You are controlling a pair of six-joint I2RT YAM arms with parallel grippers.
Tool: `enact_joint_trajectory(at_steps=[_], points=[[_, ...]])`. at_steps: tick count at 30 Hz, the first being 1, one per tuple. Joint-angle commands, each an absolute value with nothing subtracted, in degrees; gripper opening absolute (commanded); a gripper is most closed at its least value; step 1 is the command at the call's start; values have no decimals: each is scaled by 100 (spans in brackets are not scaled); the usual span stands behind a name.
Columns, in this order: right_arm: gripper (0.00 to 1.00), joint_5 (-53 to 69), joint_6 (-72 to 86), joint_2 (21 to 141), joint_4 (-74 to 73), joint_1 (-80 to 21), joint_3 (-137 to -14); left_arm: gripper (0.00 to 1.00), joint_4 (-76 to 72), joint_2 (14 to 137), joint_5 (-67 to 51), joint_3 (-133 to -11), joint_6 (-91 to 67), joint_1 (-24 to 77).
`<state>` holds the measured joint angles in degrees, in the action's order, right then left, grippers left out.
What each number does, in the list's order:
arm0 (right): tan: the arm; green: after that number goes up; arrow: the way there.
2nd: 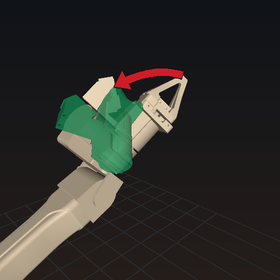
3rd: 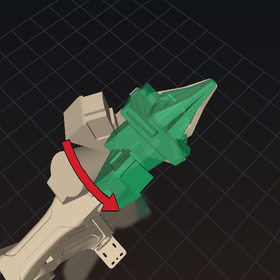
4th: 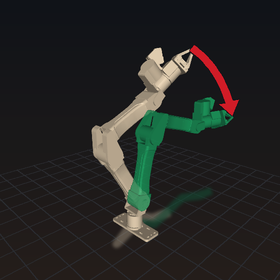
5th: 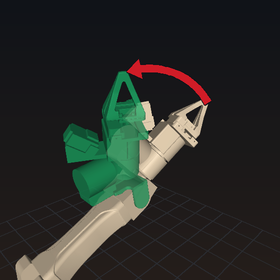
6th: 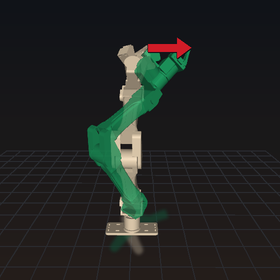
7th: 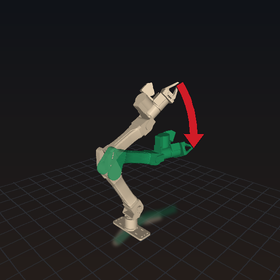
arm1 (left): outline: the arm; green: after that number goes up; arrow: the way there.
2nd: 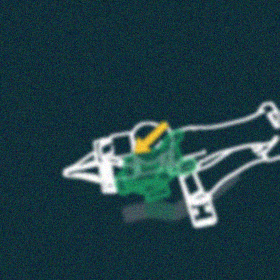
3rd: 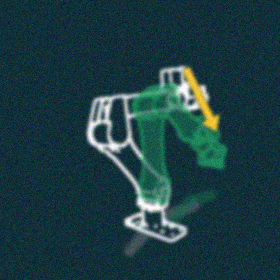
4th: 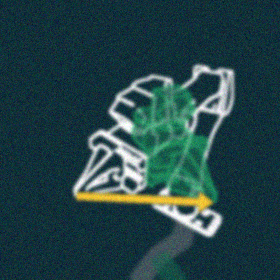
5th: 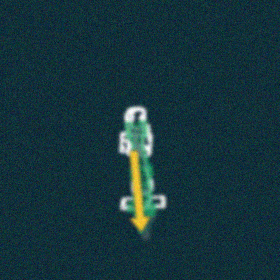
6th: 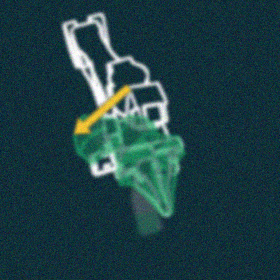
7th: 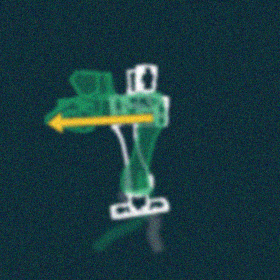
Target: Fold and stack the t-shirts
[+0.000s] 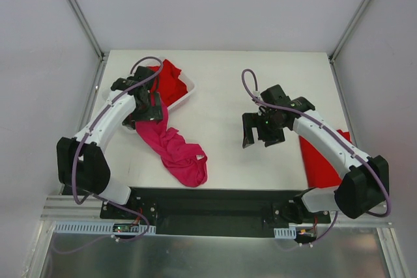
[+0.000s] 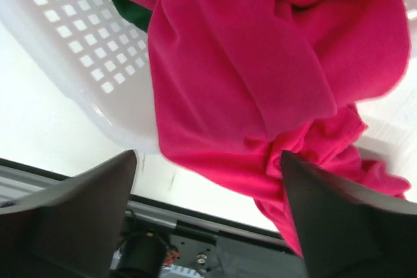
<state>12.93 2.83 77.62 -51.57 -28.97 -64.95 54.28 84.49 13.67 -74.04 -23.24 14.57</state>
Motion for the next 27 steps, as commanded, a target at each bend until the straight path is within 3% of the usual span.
enact_joint_trajectory(at_steps=[1, 7, 9, 11, 12, 26, 27], points=[[96, 1389, 167, 7734, -5150, -2900, -6601, 99, 5194, 8770, 1556, -7260, -2312, 1450], [96, 1336, 158, 7620, -5168, -2900, -6487, 99, 4817, 9026, 1354, -7067, -2215, 1433], [96, 1318, 158, 7594, -5194, -2892, -6460, 86, 4729, 9088, 1257, -6979, -2145, 1406], [96, 1283, 150, 7568, -5229, -2900, -6460, 26, 4676, 9149, 1161, -6952, -2118, 1415], [96, 1283, 132, 7576, -5229, -2900, -6451, 0, 4684, 9158, 1160, -6961, -2118, 1415], [96, 1336, 202, 7813, -5160, -2900, -6521, 0, 5159, 8157, 2645, -7804, -1811, 1415], [96, 1362, 211, 7840, -5150, -2900, -6521, 3, 5194, 8104, 2741, -7944, -1776, 1415]])
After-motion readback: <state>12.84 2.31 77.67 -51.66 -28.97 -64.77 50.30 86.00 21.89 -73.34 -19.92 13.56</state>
